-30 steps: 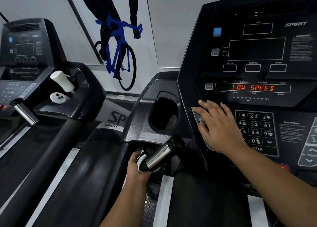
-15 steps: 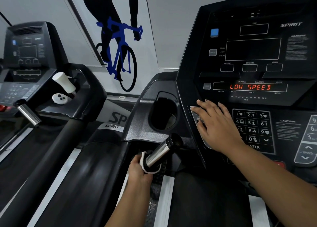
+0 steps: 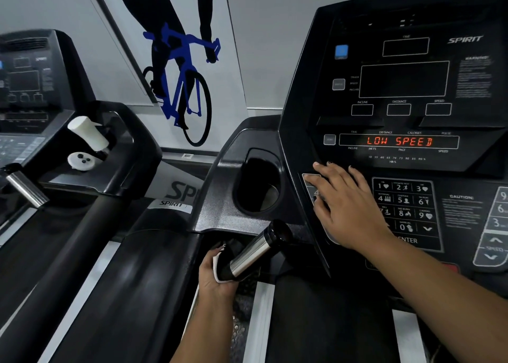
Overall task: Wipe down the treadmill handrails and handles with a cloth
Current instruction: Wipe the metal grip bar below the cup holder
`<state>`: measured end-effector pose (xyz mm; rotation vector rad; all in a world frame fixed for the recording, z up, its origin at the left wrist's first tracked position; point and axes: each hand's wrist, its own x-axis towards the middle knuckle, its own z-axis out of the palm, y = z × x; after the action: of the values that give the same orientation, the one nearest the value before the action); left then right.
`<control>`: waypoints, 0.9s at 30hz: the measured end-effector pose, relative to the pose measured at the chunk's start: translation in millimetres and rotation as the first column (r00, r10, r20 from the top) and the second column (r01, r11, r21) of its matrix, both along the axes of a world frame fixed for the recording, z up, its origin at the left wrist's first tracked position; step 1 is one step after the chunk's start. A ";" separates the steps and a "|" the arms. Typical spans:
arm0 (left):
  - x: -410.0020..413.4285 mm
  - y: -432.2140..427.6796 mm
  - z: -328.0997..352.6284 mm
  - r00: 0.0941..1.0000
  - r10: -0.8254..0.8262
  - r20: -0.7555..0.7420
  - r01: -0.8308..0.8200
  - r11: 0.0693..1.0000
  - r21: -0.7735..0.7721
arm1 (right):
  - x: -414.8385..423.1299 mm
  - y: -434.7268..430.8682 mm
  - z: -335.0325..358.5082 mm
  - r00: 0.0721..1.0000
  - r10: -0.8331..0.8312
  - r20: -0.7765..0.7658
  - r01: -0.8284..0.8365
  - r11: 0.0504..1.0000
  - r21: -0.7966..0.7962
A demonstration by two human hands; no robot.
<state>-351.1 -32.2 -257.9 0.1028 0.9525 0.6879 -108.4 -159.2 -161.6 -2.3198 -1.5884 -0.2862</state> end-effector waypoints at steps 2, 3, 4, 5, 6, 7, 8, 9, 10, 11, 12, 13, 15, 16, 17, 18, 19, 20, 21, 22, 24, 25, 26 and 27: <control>0.1 3.9 -2.8 1.000 -0.012 0.006 0.012 1.000 0.003 | 0.0 0.4 0.1 1.000 0.001 -0.001 -0.001 1.000 0.000; 0.3 5.5 -4.8 1.000 -0.018 0.011 0.018 1.000 0.014 | 0.0 0.5 0.3 1.000 0.002 -0.002 -0.002 1.000 -0.001; 0.6 6.2 -6.7 1.000 -0.019 0.012 0.019 0.999 0.029 | 0.0 0.4 0.3 1.000 0.002 -0.004 -0.002 1.000 0.002; 0.9 6.7 -8.6 1.000 -0.013 0.014 0.012 0.999 0.044 | 0.0 0.7 0.7 1.000 0.001 -0.006 -0.001 1.000 0.005; 0.6 6.7 -9.8 1.000 -0.007 0.020 0.006 0.999 0.050 | -0.3 0.6 0.8 1.000 0.001 -0.006 -0.001 1.000 0.009; 1.2 6.2 -8.8 1.000 -0.010 0.029 0.008 0.999 0.053 | -0.3 0.6 1.0 1.000 0.000 -0.005 0.000 1.000 0.012; 1.3 6.0 -7.6 0.999 -0.010 0.033 0.008 0.999 0.045 | -0.6 0.5 0.9 1.000 0.001 -0.003 -0.001 1.000 0.014; 1.7 5.6 -5.4 0.999 -0.010 0.045 0.009 1.000 0.029 | -0.7 0.6 1.0 1.000 0.001 -0.003 -0.001 1.000 0.016; 1.4 6.0 -3.8 0.999 -0.002 0.047 0.002 1.000 0.006 | -0.7 0.6 1.0 1.000 0.001 -0.004 -0.001 1.000 0.017; 1.5 6.2 -1.3 0.999 0.000 0.042 0.001 1.000 -0.012 | -0.7 0.4 0.9 1.000 0.001 -0.005 -0.001 1.000 0.018; 2.3 6.6 1.0 1.000 0.002 0.013 -0.002 1.000 -0.017 | -0.8 0.2 0.9 1.000 0.000 -0.006 0.000 1.000 0.018; 2.1 7.4 2.2 1.000 0.003 -0.019 -0.003 1.000 -0.023 | -1.3 -0.2 0.9 1.000 0.000 -0.005 0.000 1.000 0.020; 2.2 7.0 5.8 0.996 -0.031 -0.079 0.029 0.999 -0.025 | -1.2 -0.1 0.2 1.000 0.002 -0.004 -0.001 1.000 0.022; 2.5 5.4 8.9 0.991 -0.068 -0.112 0.065 0.997 -0.030 | -1.1 -0.3 0.0 1.000 0.003 -0.005 -0.003 1.000 0.021; 3.1 3.4 12.7 0.983 -0.115 -0.141 0.110 0.993 -0.044 | -1.3 -0.7 -0.3 1.000 0.006 -0.006 -0.006 1.000 0.020; 3.6 0.8 17.5 0.973 -0.161 -0.167 0.152 0.986 -0.063 | -1.4 -0.9 -0.7 1.000 0.008 -0.007 -0.008 1.000 0.020; 4.9 -0.7 21.2 0.964 -0.188 -0.190 0.177 0.982 -0.073 | -1.2 -1.1 -1.1 1.000 0.010 -0.007 -0.010 1.000 0.020; 6.4 -1.5 23.8 0.956 -0.203 -0.212 0.193 0.979 -0.069 | -1.0 -1.1 -1.6 1.000 0.011 -0.006 -0.011 1.000 0.020; 7.8 -1.5 25.1 0.947 -0.218 -0.238 0.210 0.976 -0.058 | -1.0 -1.3 -1.7 1.000 0.012 -0.006 -0.011 1.000 0.020; 9.3 -0.3 27.5 0.941 -0.227 -0.252 0.220 0.974 -0.056 | -1.1 -1.2 -1.9 1.000 0.011 -0.007 -0.010 1.000 0.020; 8.7 1.6 28.2 0.938 -0.234 -0.256 0.220 0.972 -0.082 | -1.2 -0.7 -1.9 1.000 0.010 -0.007 -0.009 1.000 0.018; 7.6 2.8 25.8 0.943 -0.237 -0.232 0.219 0.971 -0.100 | -1.4 -0.3 -1.9 1.000 0.010 -0.006 -0.009 1.000 0.017; 7.0 1.7 23.9 0.952 -0.225 -0.208 0.207 0.973 -0.105 | -1.3 -0.3 -2.0 1.000 0.009 -0.006 -0.009 1.000 0.018; 5.8 0.4 22.0 0.964 -0.196 -0.178 0.182 0.979 -0.093 | -1.3 -0.2 -1.9 1.000 0.008 -0.008 -0.008 1.000 0.020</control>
<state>-345.3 -31.8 -235.9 0.1916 1.1317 0.4700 -109.7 -159.5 -163.5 -2.2966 -1.5831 -0.2887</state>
